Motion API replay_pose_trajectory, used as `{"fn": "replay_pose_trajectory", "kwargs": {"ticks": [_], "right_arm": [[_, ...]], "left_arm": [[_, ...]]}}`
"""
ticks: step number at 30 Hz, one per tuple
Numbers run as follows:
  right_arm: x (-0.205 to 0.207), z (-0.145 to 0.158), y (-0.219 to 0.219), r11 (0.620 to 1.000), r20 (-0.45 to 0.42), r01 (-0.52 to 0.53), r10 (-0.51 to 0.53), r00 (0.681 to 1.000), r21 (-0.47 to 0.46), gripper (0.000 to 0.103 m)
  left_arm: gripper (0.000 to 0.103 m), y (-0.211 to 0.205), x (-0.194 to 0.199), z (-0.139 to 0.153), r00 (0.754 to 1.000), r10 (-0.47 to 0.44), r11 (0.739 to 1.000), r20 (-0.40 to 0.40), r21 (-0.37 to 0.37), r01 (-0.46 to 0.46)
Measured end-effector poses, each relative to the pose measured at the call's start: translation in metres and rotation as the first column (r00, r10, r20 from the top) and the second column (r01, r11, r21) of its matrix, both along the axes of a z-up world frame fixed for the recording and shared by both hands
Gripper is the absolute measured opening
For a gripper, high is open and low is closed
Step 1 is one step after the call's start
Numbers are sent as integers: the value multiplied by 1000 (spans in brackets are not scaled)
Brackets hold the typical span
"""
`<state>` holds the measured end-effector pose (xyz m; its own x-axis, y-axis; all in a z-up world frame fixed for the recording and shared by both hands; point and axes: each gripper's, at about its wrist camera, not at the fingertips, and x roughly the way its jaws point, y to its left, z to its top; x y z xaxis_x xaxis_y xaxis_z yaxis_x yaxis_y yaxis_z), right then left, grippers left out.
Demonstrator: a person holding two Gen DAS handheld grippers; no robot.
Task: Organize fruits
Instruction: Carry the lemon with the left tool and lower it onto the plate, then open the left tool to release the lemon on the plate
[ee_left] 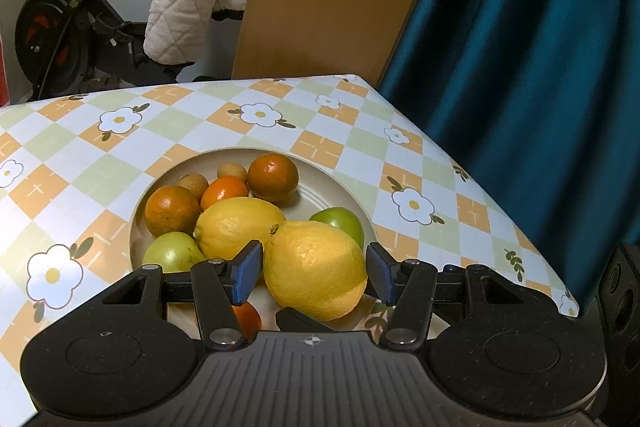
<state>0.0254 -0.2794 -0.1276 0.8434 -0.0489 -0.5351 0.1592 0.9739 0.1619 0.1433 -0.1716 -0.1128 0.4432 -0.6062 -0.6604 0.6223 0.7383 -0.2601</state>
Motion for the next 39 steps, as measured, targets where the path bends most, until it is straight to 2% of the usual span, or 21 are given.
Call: {"fn": "replay_pose_trajectory", "kwargs": {"ticks": [21,39], "right_arm": [[0,-12,-7,1000,-36,22,-21,999,15,51],[2,-8,-3,998,-36,36,-38,999,-44,54]], "left_arm": [[59,-8,0,-10,1000,-5,1000,-9,27,5],[61,3,-13,-7,999,20,999,25,32,-20]]}}
